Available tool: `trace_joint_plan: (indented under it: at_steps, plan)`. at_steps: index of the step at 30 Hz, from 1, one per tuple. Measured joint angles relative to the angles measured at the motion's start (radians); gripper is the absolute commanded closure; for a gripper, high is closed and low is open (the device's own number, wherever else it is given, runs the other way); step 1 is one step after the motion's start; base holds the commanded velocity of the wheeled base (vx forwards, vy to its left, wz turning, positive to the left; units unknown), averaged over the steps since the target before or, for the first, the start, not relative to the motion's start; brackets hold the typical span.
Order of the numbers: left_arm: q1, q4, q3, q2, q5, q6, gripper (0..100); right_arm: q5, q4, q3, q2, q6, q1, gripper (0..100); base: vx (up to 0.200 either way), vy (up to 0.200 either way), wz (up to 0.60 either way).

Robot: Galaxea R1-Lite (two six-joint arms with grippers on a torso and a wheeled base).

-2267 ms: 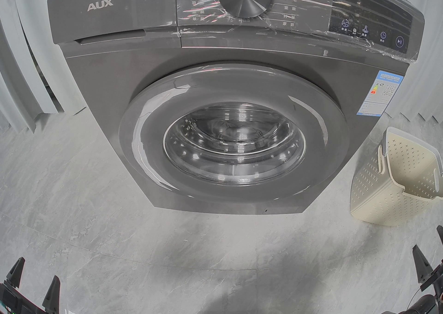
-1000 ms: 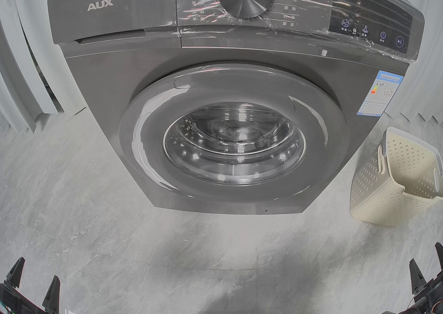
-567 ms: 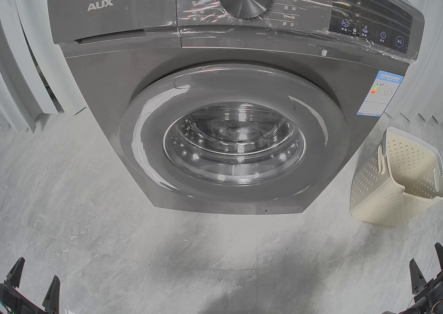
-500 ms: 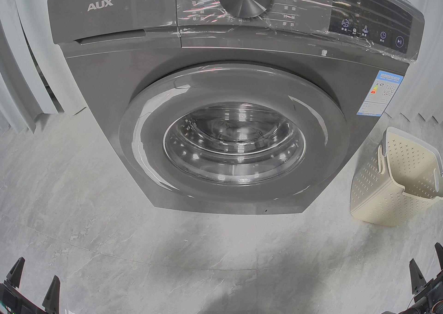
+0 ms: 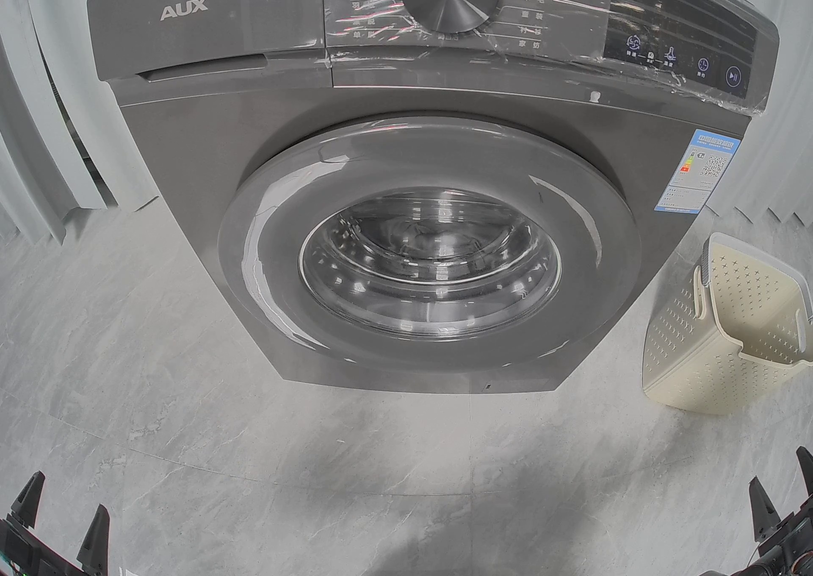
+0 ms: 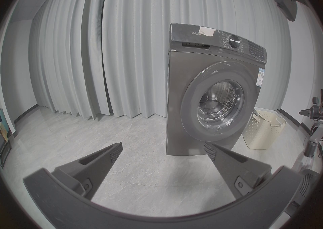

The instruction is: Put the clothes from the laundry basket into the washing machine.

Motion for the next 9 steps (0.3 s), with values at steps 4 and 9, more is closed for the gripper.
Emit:
trace_joint_plan:
  at_steps: [4, 9]
  plan:
    - [0.000, 0.000, 0.000, 0.000, 0.000, 0.000, 0, 0.009, 0.000, 0.000, 0.000, -0.001, 0.000, 0, 0.000, 0.000, 0.00]
    - [0.000, 0.000, 0.000, 0.000, 0.000, 0.000, 0, 0.010, 0.000, 0.000, 0.001, -0.001, 0.000, 0, 0.000, 0.000, 0.00]
